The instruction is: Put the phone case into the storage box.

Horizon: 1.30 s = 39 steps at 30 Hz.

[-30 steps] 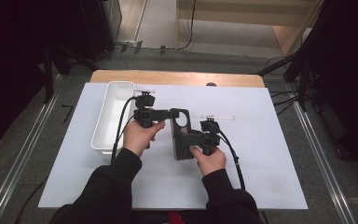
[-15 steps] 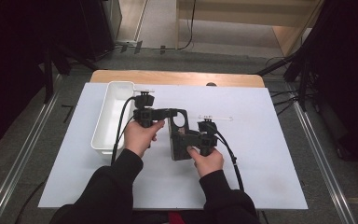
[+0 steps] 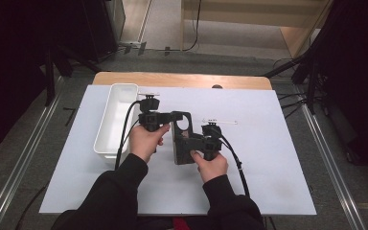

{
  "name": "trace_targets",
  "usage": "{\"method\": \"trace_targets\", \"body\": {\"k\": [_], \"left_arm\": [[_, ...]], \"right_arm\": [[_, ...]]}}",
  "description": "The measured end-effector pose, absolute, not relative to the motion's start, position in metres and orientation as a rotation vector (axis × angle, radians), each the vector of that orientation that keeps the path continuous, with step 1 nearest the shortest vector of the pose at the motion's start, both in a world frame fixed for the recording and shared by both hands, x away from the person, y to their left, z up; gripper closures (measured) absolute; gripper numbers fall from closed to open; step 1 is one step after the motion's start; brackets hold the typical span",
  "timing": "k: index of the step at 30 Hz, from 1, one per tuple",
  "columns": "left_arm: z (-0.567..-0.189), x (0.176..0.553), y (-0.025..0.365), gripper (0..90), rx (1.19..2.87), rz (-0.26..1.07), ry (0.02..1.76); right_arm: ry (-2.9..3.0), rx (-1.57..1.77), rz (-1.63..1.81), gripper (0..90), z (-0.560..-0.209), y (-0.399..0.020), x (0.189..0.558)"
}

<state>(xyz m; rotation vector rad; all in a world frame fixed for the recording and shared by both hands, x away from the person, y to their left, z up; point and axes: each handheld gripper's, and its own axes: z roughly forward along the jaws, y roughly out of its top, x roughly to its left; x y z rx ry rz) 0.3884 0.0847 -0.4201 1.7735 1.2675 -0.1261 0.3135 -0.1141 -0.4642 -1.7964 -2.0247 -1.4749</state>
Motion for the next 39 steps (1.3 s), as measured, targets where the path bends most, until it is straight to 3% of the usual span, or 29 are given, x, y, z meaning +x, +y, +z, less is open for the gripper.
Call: {"method": "trace_targets", "body": {"k": [39], "left_arm": [[-0.4203, 0.3875, 0.0888, 77.7, 1.688, -0.225, 1.269]], "right_arm": [[-2.042, -1.797, -1.466, 10.5, -0.4647, -0.1092, 0.3128]]}}
